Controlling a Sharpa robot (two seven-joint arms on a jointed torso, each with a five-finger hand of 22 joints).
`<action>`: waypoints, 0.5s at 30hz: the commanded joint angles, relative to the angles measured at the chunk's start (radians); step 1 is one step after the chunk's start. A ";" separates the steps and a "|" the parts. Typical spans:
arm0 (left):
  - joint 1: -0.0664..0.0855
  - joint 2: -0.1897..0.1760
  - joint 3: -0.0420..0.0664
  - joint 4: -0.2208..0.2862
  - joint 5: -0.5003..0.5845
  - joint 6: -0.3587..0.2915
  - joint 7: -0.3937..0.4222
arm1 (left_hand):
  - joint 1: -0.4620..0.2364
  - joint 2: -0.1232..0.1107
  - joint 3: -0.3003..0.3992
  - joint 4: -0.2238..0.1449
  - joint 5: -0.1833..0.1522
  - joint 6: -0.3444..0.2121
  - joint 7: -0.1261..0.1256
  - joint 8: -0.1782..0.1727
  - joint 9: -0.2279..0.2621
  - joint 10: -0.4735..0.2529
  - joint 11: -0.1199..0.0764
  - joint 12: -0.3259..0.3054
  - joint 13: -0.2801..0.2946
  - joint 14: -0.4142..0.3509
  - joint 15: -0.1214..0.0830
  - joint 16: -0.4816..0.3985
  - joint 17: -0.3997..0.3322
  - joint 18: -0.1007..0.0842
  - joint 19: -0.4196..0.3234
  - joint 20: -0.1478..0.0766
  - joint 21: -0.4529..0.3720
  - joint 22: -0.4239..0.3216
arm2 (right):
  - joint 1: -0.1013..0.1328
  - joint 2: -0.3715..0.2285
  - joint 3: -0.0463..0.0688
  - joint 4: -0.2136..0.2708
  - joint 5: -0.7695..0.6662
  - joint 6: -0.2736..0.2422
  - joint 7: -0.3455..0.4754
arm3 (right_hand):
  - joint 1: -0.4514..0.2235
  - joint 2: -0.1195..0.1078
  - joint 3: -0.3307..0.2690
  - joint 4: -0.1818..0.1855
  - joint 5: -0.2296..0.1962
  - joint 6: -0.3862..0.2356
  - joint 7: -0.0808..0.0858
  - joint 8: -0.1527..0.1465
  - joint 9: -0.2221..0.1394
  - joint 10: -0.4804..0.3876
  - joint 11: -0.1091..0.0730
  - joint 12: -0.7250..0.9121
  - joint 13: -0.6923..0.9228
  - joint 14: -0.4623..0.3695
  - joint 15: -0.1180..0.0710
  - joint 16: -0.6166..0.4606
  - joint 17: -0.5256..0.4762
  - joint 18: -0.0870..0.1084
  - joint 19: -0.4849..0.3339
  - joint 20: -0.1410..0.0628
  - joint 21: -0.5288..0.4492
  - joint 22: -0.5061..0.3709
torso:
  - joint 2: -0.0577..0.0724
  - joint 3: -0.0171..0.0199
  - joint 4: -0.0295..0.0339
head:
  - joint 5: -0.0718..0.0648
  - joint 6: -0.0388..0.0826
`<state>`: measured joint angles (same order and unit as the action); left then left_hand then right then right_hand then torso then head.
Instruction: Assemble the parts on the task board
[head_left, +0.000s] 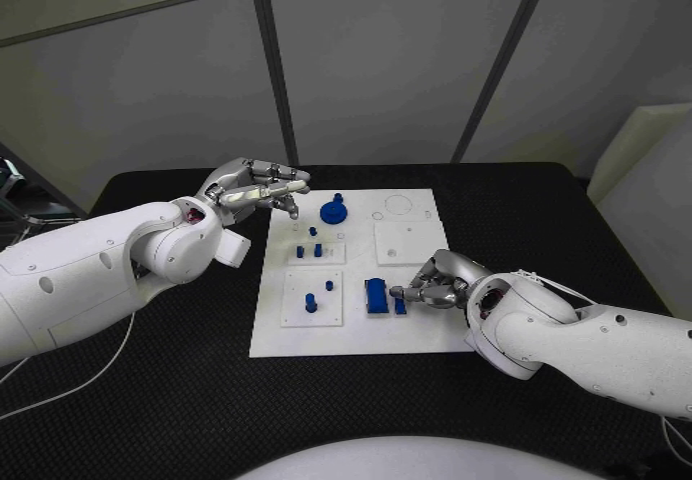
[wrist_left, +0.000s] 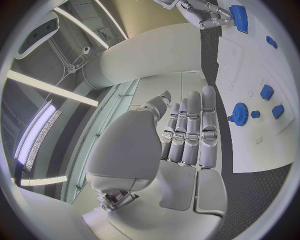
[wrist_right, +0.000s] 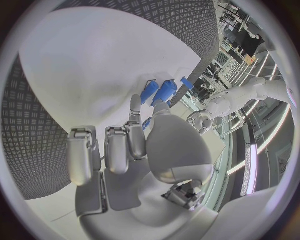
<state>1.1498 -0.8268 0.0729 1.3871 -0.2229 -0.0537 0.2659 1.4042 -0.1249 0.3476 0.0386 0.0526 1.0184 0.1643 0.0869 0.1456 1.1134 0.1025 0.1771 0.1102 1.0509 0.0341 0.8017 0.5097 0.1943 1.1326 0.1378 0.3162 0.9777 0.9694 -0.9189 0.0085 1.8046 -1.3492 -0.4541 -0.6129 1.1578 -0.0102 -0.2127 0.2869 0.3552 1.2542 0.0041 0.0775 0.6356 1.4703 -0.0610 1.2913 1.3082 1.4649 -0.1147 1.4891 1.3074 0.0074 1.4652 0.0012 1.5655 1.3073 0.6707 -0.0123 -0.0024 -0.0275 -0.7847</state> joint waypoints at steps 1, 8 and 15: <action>0.001 0.001 0.001 0.000 0.006 0.010 0.003 | -0.004 0.002 -0.005 0.000 -0.004 -0.002 0.002 -0.004 0.001 0.000 0.006 -0.003 0.001 0.002 0.004 -0.007 0.001 -0.014 0.003 0.000 -0.006 -0.001 | 0.001 -0.009 0.000 0.003 -0.023 -0.004 0.012 | 0.008 -0.013 0.007 0.002 -0.006 0.005 0.002 -0.001 0.002 0.013 -0.002 -0.002 0.011 0.078 -0.006 -0.007 0.139 -0.007 0.106 -0.008 0.005 0.263 | -0.001 0.0000 -0.0004 | 0.002 0.002; 0.001 0.000 0.000 -0.002 0.006 0.010 0.003 | -0.004 0.002 -0.005 0.000 -0.004 -0.002 0.002 -0.004 0.001 0.000 0.006 -0.003 0.001 0.002 0.004 -0.007 0.001 -0.014 0.003 0.000 -0.006 -0.001 | 0.001 -0.023 0.000 0.006 -0.036 0.012 0.049 | 0.054 -0.027 0.024 -0.008 -0.010 0.000 0.003 -0.004 0.010 0.011 -0.001 -0.005 0.009 0.078 -0.005 -0.008 0.138 -0.007 0.106 -0.007 0.005 0.263 | -0.001 0.0002 -0.0005 | 0.003 0.005; 0.001 0.001 0.000 -0.003 0.006 0.011 0.003 | -0.004 0.002 -0.005 0.000 -0.004 -0.002 0.002 -0.004 0.001 0.000 0.006 -0.003 0.001 0.002 0.004 -0.007 0.001 -0.014 0.003 0.000 -0.006 -0.001 | 0.001 -0.012 0.000 -0.010 -0.038 0.019 0.062 | 0.108 -0.023 0.038 -0.031 -0.016 -0.002 0.002 -0.007 0.016 0.011 -0.002 -0.007 0.010 0.078 -0.006 -0.009 0.137 -0.007 0.106 -0.008 0.005 0.263 | 0.000 0.0008 0.0000 | 0.002 0.007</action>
<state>1.1496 -0.8271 0.0721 1.3839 -0.2229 -0.0530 0.2656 1.4042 -0.1249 0.3476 0.0386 0.0526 1.0184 0.1643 0.0869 0.1455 1.1134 0.1025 0.1771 0.1100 1.0509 0.0341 0.8017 0.5097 0.1943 1.1326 0.1378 0.3162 0.9778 0.9692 -0.9332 0.0083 1.7967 -1.3745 -0.4464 -0.5785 1.2560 -0.0335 -0.1765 0.2617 0.3427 1.2542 0.0041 0.0775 0.6505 1.4702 -0.0609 1.2882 1.3112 1.4649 -0.1146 1.4840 1.3073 0.0074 1.4636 -0.0004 1.5655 1.3073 0.6698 -0.0114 -0.0029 -0.0244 -0.7777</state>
